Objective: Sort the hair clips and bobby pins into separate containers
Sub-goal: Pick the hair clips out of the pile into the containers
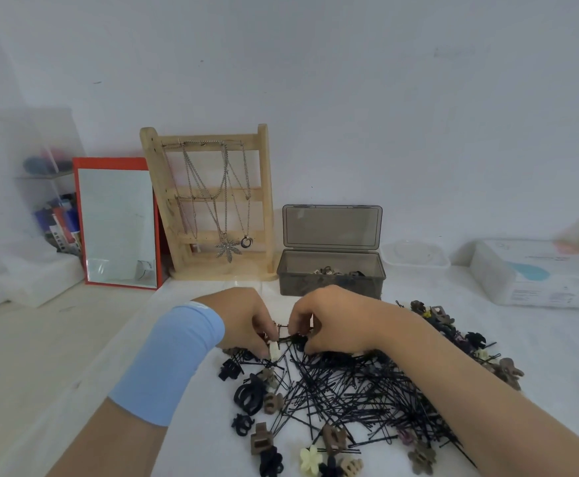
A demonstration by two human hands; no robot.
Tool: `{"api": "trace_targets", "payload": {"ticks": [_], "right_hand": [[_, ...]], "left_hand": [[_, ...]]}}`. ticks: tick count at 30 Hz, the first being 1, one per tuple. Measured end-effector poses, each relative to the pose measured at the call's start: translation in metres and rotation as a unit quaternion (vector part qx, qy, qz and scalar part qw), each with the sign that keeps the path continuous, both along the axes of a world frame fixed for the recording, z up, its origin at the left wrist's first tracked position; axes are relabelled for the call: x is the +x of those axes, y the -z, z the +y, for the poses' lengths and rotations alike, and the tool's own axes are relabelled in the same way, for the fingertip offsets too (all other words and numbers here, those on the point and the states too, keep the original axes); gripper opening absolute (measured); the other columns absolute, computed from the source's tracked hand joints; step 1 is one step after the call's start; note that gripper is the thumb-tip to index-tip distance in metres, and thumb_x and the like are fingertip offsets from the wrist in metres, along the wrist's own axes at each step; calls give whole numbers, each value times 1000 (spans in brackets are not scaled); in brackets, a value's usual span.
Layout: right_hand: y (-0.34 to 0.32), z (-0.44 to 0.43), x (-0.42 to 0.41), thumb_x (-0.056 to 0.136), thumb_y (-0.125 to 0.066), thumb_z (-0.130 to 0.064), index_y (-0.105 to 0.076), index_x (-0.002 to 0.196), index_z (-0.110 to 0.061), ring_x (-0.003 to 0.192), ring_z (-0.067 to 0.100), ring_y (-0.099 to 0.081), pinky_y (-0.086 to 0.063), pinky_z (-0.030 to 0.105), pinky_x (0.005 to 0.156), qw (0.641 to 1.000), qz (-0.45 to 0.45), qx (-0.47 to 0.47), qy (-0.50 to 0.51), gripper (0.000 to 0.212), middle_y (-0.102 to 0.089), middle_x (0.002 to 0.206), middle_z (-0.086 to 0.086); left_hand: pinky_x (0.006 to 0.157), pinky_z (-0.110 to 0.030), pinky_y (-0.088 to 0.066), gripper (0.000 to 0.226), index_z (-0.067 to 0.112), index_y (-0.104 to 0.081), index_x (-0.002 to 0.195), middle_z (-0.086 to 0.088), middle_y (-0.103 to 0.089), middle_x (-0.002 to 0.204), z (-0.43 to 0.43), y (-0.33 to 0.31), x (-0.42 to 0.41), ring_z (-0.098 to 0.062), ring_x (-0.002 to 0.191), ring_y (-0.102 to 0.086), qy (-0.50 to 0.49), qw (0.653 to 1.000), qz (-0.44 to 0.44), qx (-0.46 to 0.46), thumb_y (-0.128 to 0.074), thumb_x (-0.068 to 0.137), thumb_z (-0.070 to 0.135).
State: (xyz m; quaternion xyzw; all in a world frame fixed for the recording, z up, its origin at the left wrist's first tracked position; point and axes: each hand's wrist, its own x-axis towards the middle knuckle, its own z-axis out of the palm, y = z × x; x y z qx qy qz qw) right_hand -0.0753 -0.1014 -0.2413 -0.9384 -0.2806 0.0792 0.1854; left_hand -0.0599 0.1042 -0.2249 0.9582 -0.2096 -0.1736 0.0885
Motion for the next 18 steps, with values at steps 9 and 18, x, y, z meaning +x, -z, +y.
{"api": "trace_targets", "payload": {"ticks": [9,18], "right_hand": [[-18,-35,11,76,-82,-16,-65,94,-32,67,-4,-62,-51,16,65,985,57,157,40,29,-69,89,-15],[-13,-67,38,90,-68,-15,-66,122,-35,77,-10,-55,-39,7,73,933,-164,209,243,38,-67,107,-16]], "left_hand": [[62,-17,-39,9,38,-73,74,26,-66,76,-4,-1,8,11,61,-56,18,993,-25,-111,-78,80,32],[70,-17,-36,12,40,-64,92,27,-59,90,-59,-10,59,9,85,-52,-46,955,-181,-231,-72,85,35]]}}
